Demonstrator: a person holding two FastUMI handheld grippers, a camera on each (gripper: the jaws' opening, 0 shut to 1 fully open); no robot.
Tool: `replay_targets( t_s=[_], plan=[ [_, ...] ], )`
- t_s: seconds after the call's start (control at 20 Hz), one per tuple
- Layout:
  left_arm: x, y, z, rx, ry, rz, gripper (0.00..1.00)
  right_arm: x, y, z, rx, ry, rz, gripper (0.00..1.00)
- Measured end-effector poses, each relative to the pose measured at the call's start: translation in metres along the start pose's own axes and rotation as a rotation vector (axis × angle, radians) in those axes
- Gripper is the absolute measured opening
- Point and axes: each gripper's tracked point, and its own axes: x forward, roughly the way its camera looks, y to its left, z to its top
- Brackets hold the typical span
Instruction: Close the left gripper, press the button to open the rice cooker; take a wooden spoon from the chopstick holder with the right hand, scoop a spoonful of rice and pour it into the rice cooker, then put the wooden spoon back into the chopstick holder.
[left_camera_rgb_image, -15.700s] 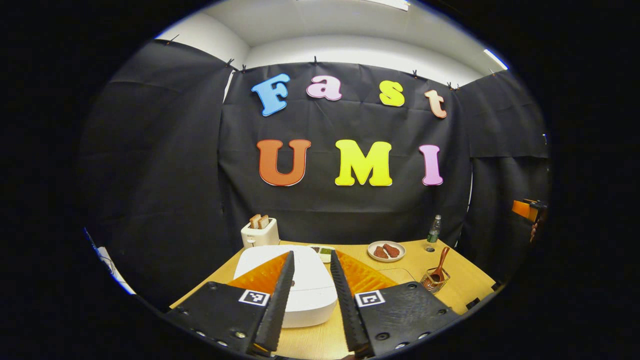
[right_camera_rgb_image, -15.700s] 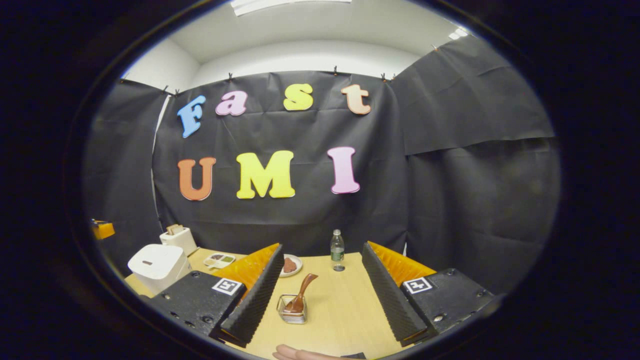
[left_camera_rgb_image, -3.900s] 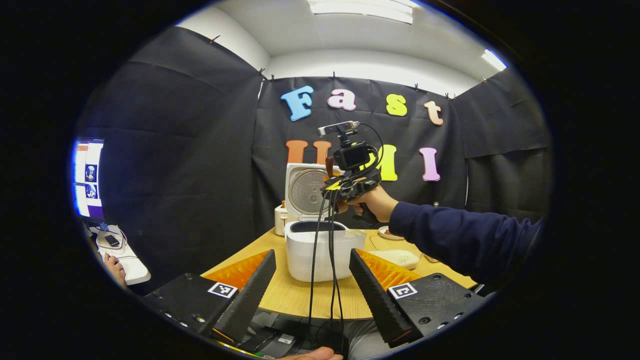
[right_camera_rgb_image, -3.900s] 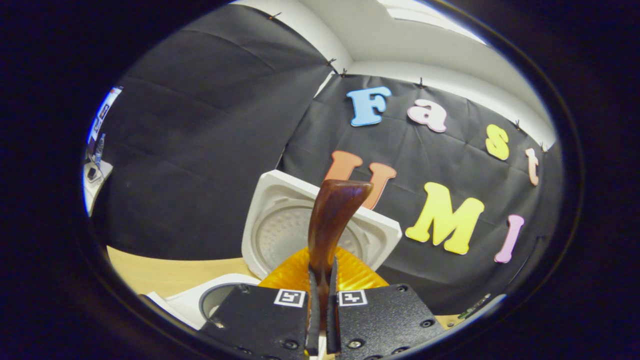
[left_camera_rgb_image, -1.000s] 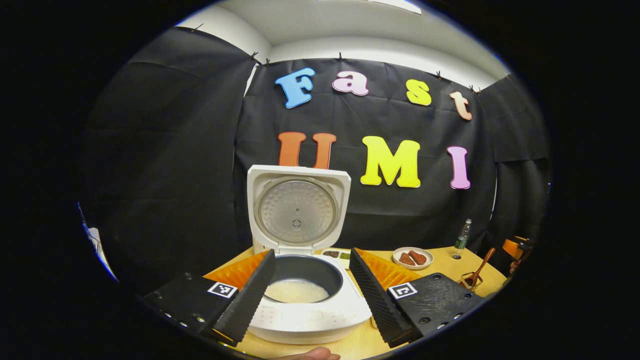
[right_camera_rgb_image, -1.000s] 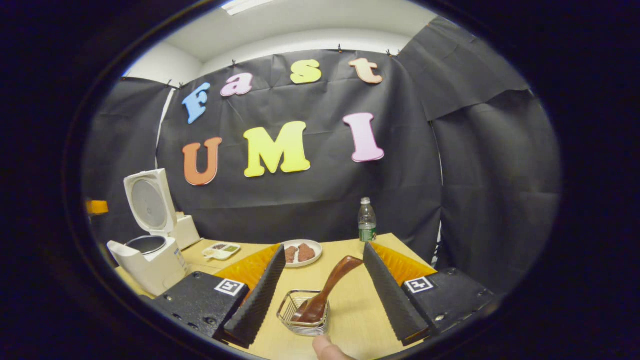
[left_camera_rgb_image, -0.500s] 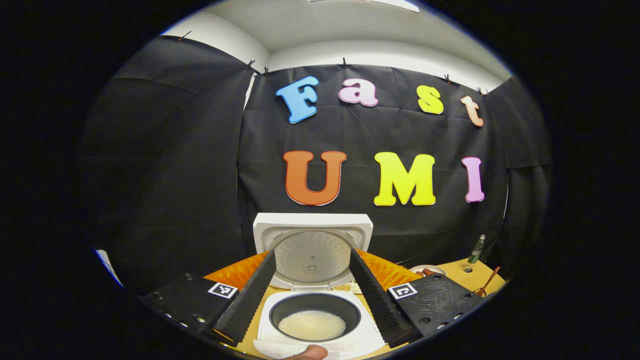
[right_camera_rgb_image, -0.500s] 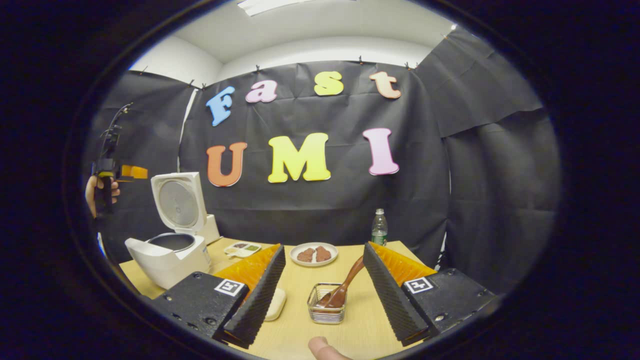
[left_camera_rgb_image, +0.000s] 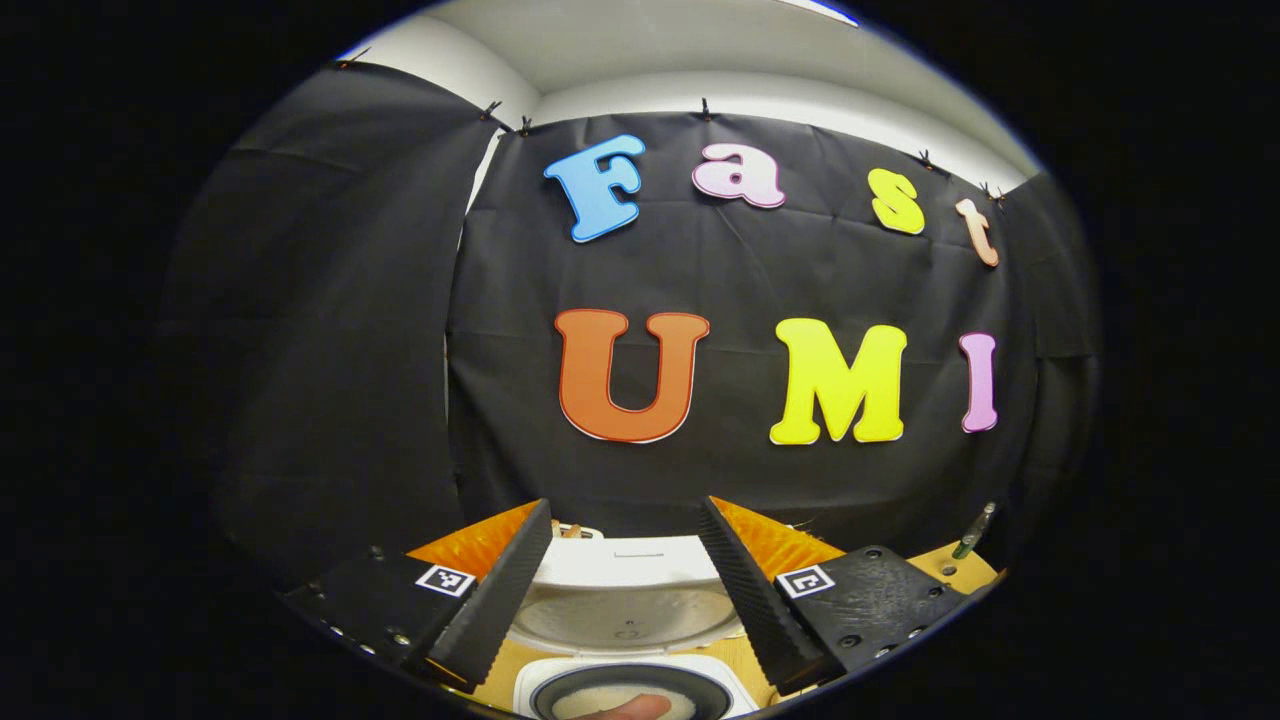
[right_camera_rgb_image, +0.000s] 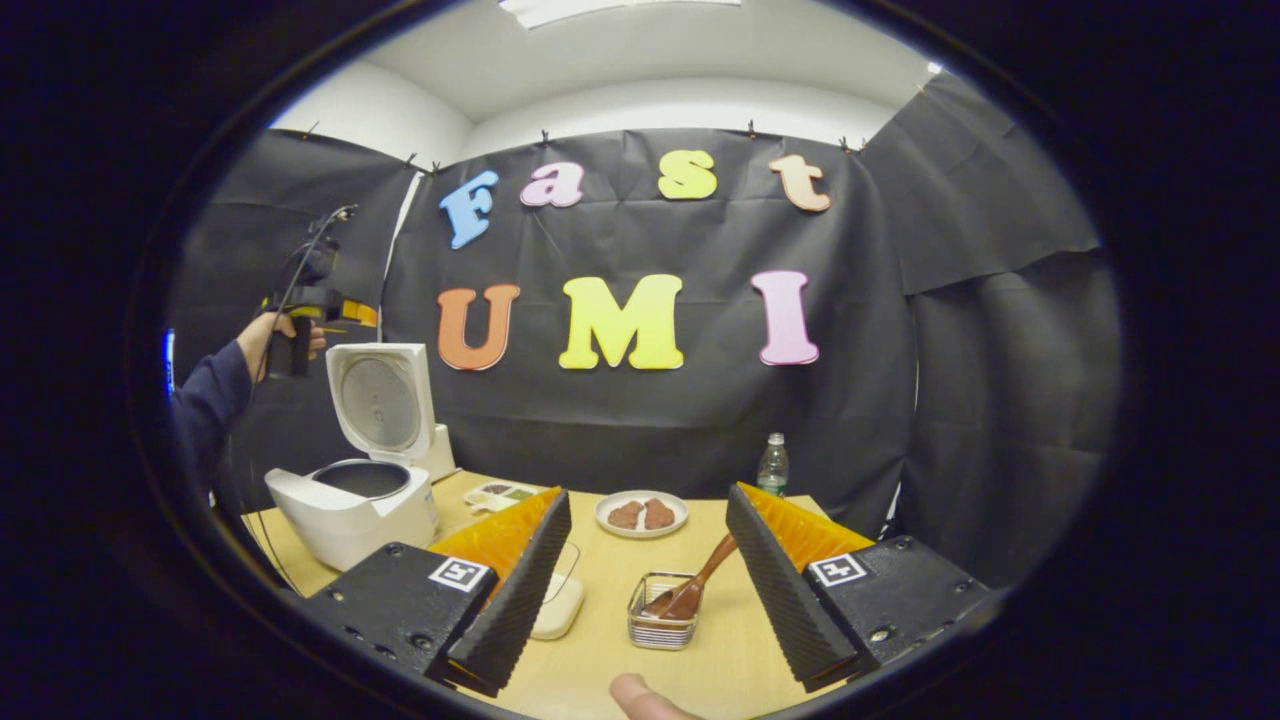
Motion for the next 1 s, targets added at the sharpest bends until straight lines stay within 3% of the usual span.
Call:
replay_targets(
  t_s=[0.1,0.15,0.5,0.85,0.9,1.0],
  plan=[
    [0.02,0.004,-0.004,0.013,0.014,0.018,0.94,-0.003,0.001,0.002,0.009,-0.011,0.007,1.0],
    [0.027,0.004,-0.007,0.014,0.023,0.019,0.94,-0.005,0.001,0.001,0.013,-0.01,0.009,0.95],
    [0.052,0.011,-0.037,0.069,0.115,0.063,0.97,-0.02,-0.003,0.001,0.013,-0.009,-0.01,1.0],
    [0.009,0.004,-0.048,0.057,0.196,0.066,0.97,-0.055,-0.003,0.002,0.025,-0.03,-0.04,1.0],
    [-0.001,0.004,-0.05,0.053,0.198,0.067,0.97,-0.059,-0.003,0.001,0.035,-0.026,-0.038,0.95],
    [-0.022,0.001,-0.056,0.052,0.196,0.065,0.97,-0.066,0.0,-0.001,0.046,-0.018,-0.035,0.95]
  ],
)
